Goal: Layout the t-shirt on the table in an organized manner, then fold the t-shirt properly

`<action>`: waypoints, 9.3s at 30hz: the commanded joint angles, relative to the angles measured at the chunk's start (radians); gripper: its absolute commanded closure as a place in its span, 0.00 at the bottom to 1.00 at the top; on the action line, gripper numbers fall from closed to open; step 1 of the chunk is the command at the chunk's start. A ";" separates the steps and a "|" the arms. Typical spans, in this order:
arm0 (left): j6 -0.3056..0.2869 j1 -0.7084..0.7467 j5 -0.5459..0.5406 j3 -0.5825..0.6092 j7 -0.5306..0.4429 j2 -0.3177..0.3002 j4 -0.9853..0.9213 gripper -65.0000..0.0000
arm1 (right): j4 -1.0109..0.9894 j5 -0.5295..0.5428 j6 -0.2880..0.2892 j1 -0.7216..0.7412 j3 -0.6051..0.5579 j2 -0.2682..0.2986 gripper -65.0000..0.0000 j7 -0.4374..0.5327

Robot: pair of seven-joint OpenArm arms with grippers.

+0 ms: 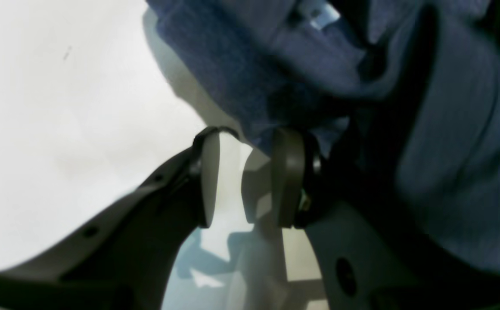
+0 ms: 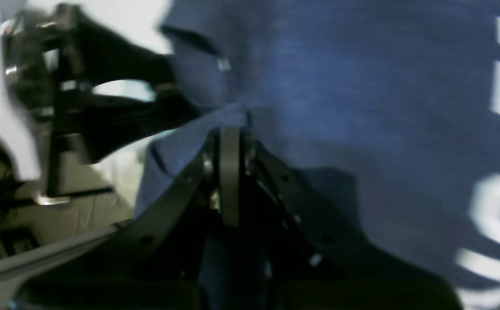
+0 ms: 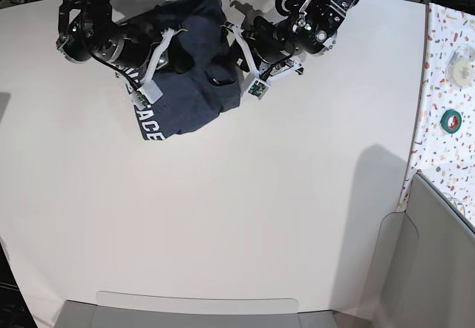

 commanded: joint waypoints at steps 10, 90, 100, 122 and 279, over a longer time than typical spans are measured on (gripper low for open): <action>0.006 -0.034 0.006 -0.002 0.022 -0.009 0.014 0.68 | 0.016 0.041 0.004 0.074 -0.233 0.063 1.00 0.014; -0.467 -0.240 -0.429 0.179 0.223 -0.085 -0.198 0.78 | -0.612 -0.497 0.090 0.604 -0.259 0.064 1.00 0.324; -0.402 -0.306 -0.221 0.174 0.225 -0.081 -0.233 0.77 | -0.469 -0.496 0.090 0.470 -0.250 0.189 1.00 0.321; -0.401 -0.415 -0.221 -0.131 0.082 0.010 -0.411 0.78 | -0.149 -0.491 0.084 0.117 0.198 0.249 1.00 0.185; -0.401 0.868 -0.027 -0.673 -1.101 0.168 -0.560 0.93 | -0.874 -0.889 -0.194 -0.796 0.035 -0.106 1.00 1.655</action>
